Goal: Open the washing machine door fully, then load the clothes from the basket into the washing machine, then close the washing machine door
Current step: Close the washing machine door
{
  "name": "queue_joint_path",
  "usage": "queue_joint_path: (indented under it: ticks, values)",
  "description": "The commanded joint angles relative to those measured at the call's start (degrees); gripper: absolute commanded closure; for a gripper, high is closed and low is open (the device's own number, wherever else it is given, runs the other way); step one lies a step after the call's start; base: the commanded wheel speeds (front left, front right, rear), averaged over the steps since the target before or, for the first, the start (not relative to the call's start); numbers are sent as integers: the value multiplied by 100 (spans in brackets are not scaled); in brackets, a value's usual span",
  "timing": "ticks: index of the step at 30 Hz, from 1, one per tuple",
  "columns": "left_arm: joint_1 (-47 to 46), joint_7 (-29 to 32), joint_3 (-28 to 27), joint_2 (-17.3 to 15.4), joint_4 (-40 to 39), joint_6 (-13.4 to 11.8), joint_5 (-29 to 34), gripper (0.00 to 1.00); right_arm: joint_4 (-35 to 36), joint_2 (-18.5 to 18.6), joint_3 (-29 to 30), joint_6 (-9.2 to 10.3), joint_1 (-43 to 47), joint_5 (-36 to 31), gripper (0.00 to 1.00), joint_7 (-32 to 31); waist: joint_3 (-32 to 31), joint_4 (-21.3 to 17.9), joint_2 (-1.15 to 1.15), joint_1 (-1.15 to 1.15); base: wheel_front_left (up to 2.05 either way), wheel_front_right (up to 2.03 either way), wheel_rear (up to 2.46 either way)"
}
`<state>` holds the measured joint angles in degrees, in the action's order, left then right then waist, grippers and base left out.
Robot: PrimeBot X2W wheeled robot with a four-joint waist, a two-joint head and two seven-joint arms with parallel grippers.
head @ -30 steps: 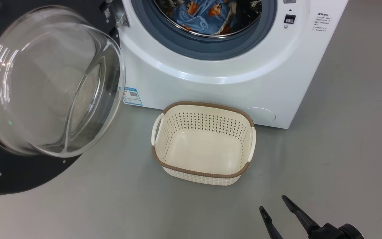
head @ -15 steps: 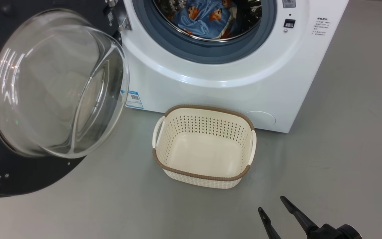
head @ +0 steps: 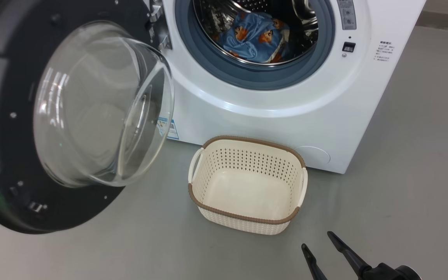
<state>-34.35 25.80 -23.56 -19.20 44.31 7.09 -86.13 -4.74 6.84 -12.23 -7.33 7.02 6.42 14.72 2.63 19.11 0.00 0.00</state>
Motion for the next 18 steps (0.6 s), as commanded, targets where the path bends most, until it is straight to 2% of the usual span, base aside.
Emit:
queue_joint_path:
  ticks: [1,13,18]
  values:
    - [34,130,15,-81,-191,39,-49,100,102,17,-148,-16,-60,45,0,28,-74,47,0,0,0,0,0]
    - [398,586,396,491,-1117,39,-214,100,130,-29,-135,-16,-13,111,0,28,-236,-9,0,0,0,0,0]
    - [739,734,700,879,-1680,39,-163,100,124,-99,-130,-16,17,142,0,28,-351,-67,0,0,0,0,0]
